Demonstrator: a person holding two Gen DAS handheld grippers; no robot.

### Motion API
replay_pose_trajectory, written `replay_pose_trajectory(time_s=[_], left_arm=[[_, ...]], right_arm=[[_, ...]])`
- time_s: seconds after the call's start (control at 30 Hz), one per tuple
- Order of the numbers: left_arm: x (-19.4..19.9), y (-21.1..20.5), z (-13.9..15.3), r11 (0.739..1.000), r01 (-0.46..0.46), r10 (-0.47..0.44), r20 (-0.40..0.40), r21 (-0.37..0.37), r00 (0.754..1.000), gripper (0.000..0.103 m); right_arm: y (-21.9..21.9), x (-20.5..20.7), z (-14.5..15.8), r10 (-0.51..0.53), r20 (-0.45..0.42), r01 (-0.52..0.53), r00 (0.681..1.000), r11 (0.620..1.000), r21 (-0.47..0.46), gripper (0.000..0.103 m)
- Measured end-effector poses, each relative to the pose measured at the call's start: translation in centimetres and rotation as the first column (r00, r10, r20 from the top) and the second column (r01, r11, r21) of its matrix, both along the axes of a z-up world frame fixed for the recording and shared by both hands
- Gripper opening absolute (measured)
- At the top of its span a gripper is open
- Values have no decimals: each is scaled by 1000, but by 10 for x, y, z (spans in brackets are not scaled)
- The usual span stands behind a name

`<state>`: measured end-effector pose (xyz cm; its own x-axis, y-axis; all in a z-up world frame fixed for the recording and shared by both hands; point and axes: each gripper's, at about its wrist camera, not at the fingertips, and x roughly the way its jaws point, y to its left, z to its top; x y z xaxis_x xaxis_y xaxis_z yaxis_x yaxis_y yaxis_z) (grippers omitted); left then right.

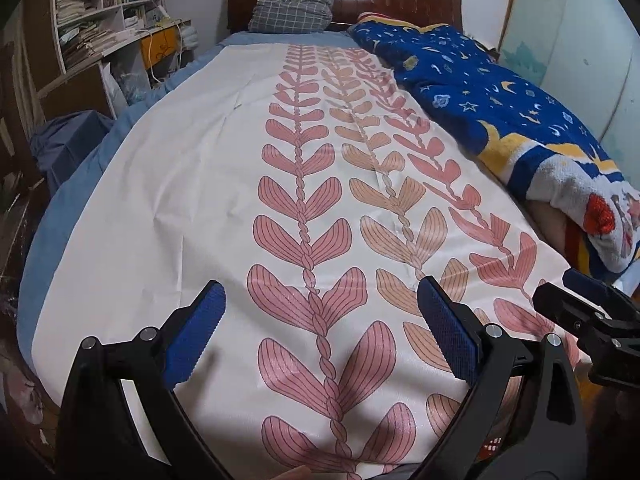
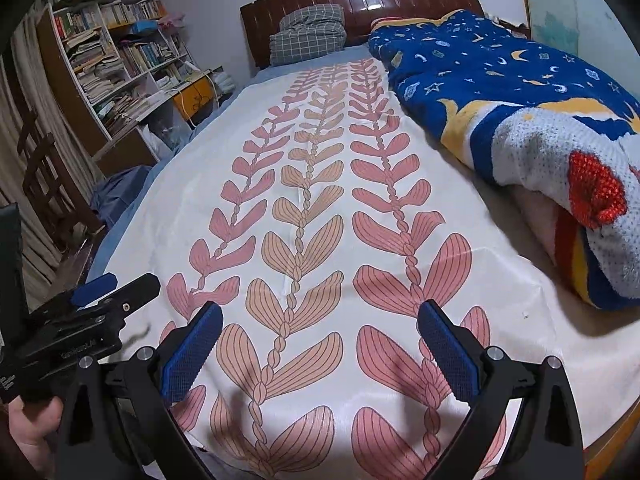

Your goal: Collect trash

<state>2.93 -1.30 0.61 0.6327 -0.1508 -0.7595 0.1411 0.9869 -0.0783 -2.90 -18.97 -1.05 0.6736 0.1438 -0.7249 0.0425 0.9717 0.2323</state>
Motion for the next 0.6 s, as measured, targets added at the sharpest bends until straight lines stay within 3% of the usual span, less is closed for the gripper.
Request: replay_pose_trajectory(time_s=[0.2,0.33,0.6], left_arm=[[3,5,-3,1000,-19,19,-2,-17,1000,96],[4,2,-5,999,-26,25,13,36,1000,96],[9,4,-16,999,-38,40,-49,40,998,96]], right_arm=[[0,-1,1,5,1,-5,1000,1000,-3,96],[0,-1,1,9,-2,-9,1000,1000,-10,96],[0,-2,0,11,-7,-11,1000,1000,-10,96]])
